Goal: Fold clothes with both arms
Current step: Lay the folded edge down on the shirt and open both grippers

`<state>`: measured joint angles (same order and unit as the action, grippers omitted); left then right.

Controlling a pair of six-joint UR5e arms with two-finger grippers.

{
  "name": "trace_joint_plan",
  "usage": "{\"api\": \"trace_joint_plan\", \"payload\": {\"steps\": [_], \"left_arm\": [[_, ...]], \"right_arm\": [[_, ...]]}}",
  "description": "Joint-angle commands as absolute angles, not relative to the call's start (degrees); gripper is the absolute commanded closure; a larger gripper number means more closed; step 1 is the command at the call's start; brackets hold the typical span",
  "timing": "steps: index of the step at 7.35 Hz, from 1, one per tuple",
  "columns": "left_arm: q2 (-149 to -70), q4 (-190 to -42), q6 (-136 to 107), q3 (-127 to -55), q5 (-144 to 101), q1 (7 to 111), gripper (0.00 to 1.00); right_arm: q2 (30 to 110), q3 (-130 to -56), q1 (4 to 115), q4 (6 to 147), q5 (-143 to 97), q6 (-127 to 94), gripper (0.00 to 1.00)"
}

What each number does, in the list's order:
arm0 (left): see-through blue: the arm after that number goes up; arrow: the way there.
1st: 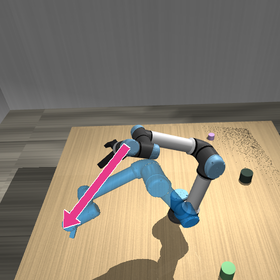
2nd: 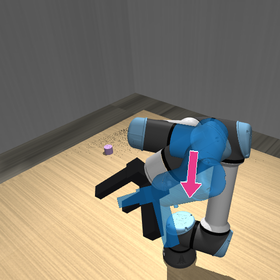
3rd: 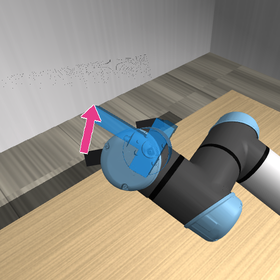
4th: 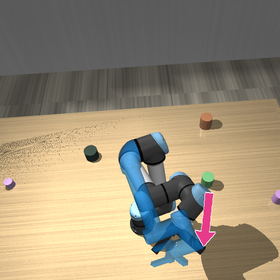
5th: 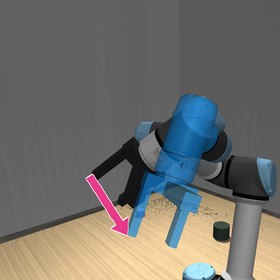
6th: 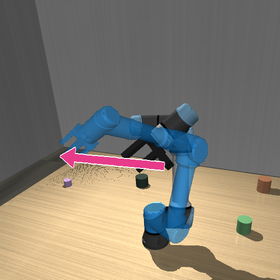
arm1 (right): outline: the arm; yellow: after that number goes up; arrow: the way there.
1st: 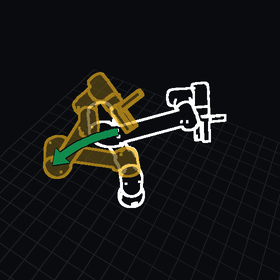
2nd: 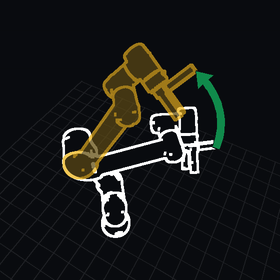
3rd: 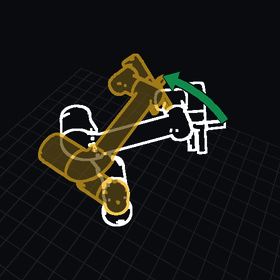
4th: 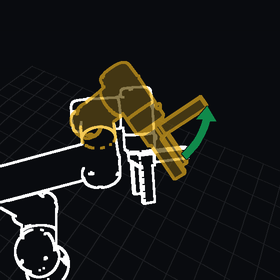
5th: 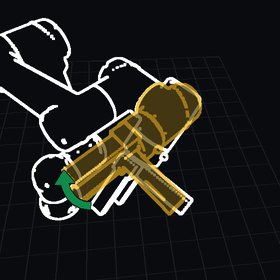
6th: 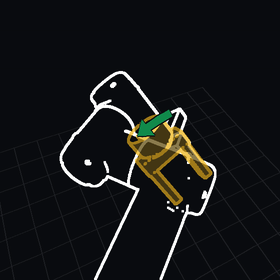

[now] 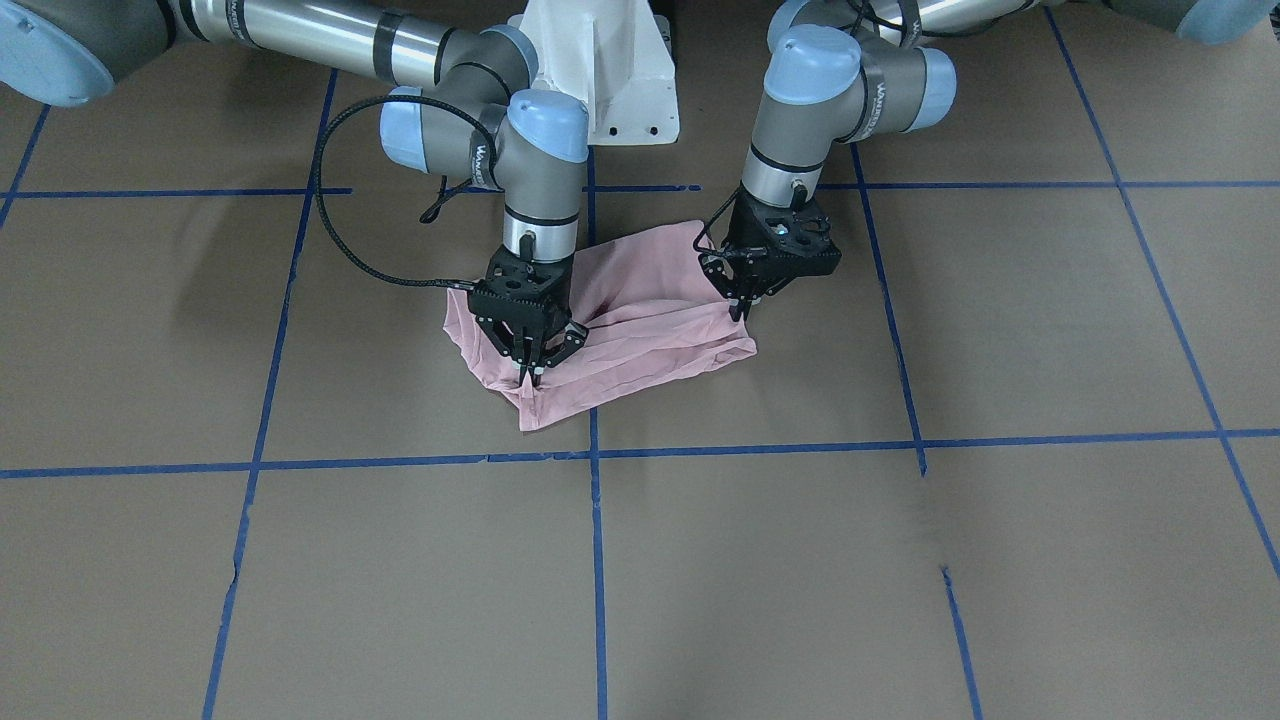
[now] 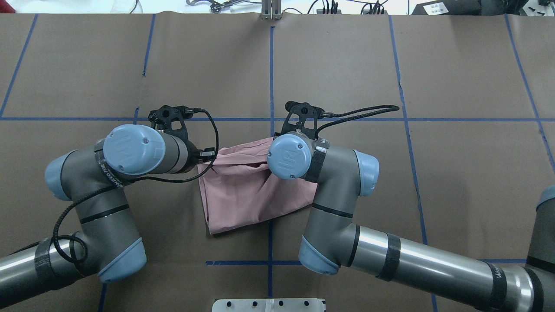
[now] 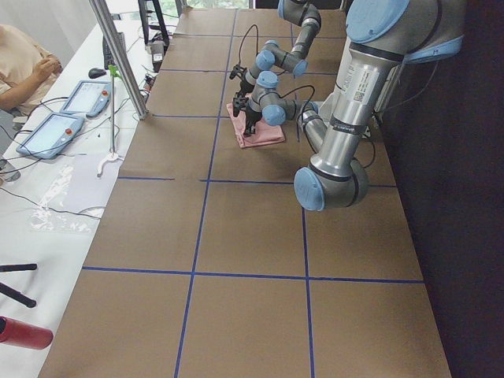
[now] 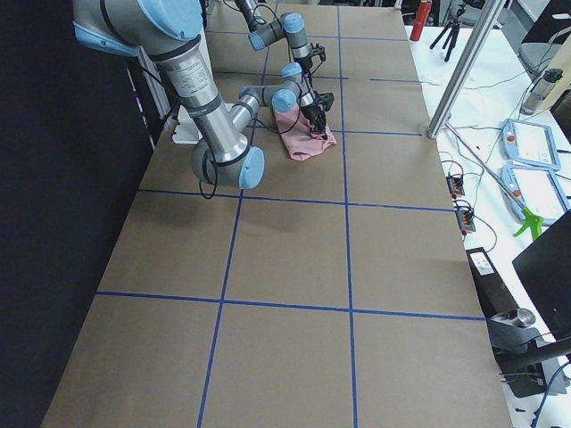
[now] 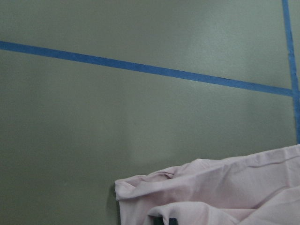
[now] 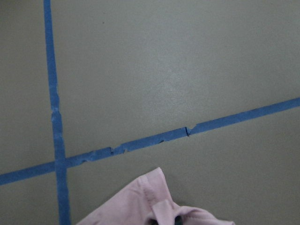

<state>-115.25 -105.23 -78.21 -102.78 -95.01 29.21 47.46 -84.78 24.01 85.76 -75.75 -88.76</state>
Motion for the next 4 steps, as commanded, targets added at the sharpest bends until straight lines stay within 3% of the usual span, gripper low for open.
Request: {"api": "trace_joint_plan", "payload": {"steps": [1, 2, 4], "left_arm": [[-115.31, -105.29, -71.15, -102.22, -95.27, 33.1, 0.36], [-115.31, -105.38, -62.58, -100.82, -95.62, 36.09, 0.0], [-114.88, -104.86, -50.08, -101.59, -105.32, 43.65, 0.0]], "right_arm": [[45.89, -84.03, 26.09, 85.78, -79.24, -84.59, 0.01], [43.88, -81.5, 29.24, 86.22, -83.89, -82.55, 0.0], [40.96, -76.82, 36.35, 87.7, -95.75, -74.23, 0.0]]}}
